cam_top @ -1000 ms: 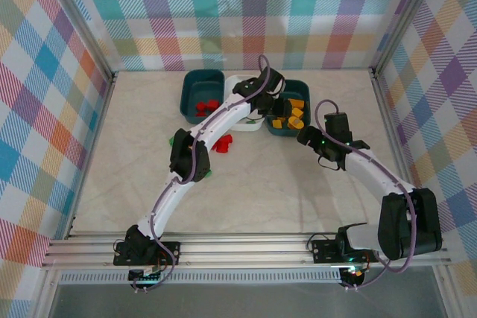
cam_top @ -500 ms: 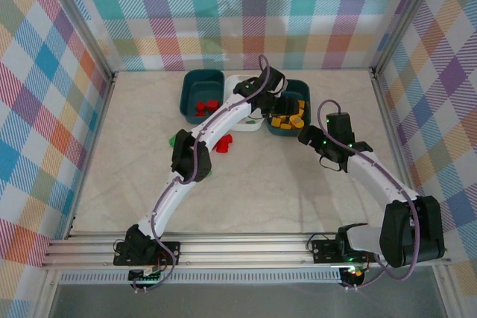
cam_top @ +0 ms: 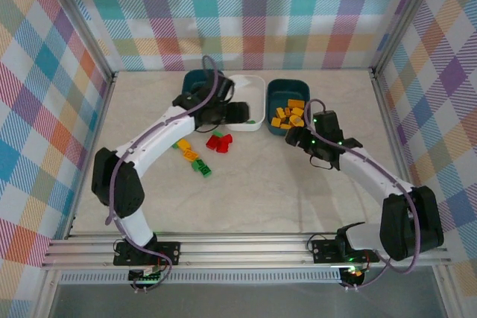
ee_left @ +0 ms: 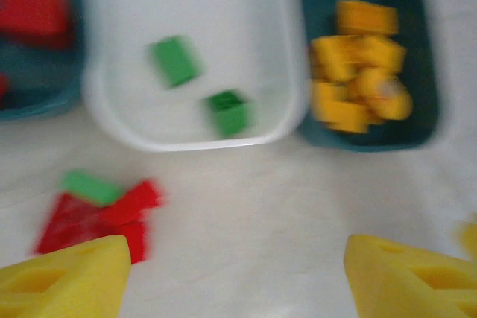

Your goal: Sort the legos into containers by color

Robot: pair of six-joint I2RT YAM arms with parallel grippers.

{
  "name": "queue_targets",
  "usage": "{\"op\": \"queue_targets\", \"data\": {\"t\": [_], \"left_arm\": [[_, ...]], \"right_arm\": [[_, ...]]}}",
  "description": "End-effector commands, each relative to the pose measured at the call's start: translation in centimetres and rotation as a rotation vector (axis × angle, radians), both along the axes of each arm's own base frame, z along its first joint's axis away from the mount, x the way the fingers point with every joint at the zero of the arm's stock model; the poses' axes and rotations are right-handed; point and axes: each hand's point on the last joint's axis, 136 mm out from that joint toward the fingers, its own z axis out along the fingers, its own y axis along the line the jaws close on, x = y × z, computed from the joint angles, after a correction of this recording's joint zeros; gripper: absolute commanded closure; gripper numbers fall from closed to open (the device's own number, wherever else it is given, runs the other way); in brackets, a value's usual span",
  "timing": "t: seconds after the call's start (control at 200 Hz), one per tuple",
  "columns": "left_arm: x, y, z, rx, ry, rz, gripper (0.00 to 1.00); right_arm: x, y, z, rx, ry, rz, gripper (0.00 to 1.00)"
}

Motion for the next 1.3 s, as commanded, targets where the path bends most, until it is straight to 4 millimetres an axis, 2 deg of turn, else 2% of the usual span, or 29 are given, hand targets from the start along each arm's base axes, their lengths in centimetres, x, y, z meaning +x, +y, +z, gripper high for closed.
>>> {"op": "queue_targets", "data": {"t": [0.0, 0.04, 0.08, 0.16, 0.25, 0.405, 0.595, 0.74, 0.92, 1.075, 1.295], "left_arm": [[-0.8, 7.1, -7.1, 0.210, 0.129, 0.175, 0.29], [-1.4, 8.8, -8.7, 0.245, 0.172, 0.208, 0.32], [-1.8, 9.7, -10.0, 0.257, 0.208, 0.212, 0.34], [-2.4, 10.0, -11.8, 0.285, 0.234, 0.181, 0.35], [-2.7, 9.8, -12.7, 0.295, 0.250, 0.149, 0.36], [-2.1, 10.0, -13.5, 0.334, 0.244, 0.141, 0.36], [-1.7, 8.3, -14.6, 0.297, 0.258, 0.090, 0.36], [-2.1, 6.9, -14.3, 0.312, 0.233, 0.051, 0.37], [-2.3, 6.0, -15.9, 0.326, 0.283, 0.037, 0.38], [-2.1, 5.0, -15.9, 0.324, 0.279, 0.020, 0.38], [-1.3, 4.9, -16.1, 0.300, 0.302, 0.043, 0.39]], "right_arm": [[1.4, 1.7, 0.4, 0.014, -0.019, 0.041, 0.18], [1.6, 2.1, 0.2, 0.018, -0.007, 0.047, 0.18], [1.7, 2.4, 0.0, 0.021, 0.001, 0.053, 0.18], [1.8, 2.8, -0.2, 0.022, 0.008, 0.061, 0.18], [1.8, 2.7, -0.3, 0.009, 0.012, 0.062, 0.18], [1.6, 2.4, -0.3, 0.001, 0.016, 0.052, 0.18], [1.3, 2.0, -0.6, -0.018, 0.027, 0.045, 0.18], [1.4, 1.9, -0.7, -0.027, 0.027, 0.046, 0.18], [1.7, 2.0, -0.9, -0.030, 0.028, 0.043, 0.18], [1.5, 1.7, -0.9, -0.047, 0.026, 0.044, 0.18], [1.4, 1.6, -1.3, -0.053, 0.032, 0.043, 0.17]]}}
